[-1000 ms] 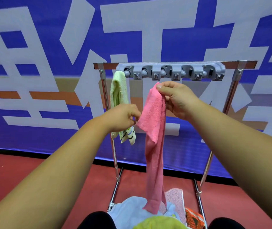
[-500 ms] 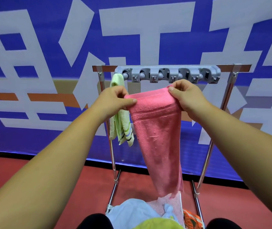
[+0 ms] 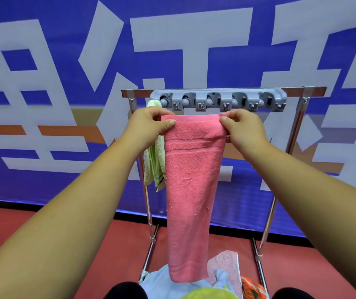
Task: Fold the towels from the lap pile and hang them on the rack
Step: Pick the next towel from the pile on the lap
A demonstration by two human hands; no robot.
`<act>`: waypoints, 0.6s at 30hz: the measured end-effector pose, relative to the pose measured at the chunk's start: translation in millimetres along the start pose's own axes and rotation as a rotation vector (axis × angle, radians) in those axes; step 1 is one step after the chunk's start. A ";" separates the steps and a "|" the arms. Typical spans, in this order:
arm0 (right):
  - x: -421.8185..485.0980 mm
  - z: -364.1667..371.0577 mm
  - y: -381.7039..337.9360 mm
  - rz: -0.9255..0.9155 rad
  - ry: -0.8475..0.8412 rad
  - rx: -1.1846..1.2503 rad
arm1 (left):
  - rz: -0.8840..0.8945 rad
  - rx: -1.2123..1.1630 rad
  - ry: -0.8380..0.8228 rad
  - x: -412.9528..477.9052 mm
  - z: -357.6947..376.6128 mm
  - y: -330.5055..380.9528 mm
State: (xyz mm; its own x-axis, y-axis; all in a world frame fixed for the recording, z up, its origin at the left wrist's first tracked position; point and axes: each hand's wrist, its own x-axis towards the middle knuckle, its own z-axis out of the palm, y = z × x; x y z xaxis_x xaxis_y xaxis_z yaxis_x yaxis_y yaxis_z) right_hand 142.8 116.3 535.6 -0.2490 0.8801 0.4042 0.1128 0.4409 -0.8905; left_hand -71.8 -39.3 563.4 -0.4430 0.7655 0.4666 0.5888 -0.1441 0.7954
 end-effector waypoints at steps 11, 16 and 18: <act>-8.8 5.6 -16.8 -0.062 -0.012 -0.119 | -0.133 -0.127 0.067 9.6 -9.0 -7.0; -8.6 9.2 -27.5 0.028 -0.060 0.014 | -0.196 -0.216 0.077 12.9 -7.0 -3.2; -8.2 9.9 -32.3 0.062 -0.078 0.068 | -0.229 -0.218 0.095 13.1 -5.6 2.3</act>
State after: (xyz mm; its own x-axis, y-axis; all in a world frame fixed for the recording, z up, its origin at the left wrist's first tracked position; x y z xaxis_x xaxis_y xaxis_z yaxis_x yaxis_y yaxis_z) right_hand 131.7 93.2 558.9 -0.3184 0.8876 0.3329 0.0652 0.3708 -0.9264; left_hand -80.0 -33.1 573.4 -0.6144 0.7331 0.2917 0.3122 -0.1136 0.9432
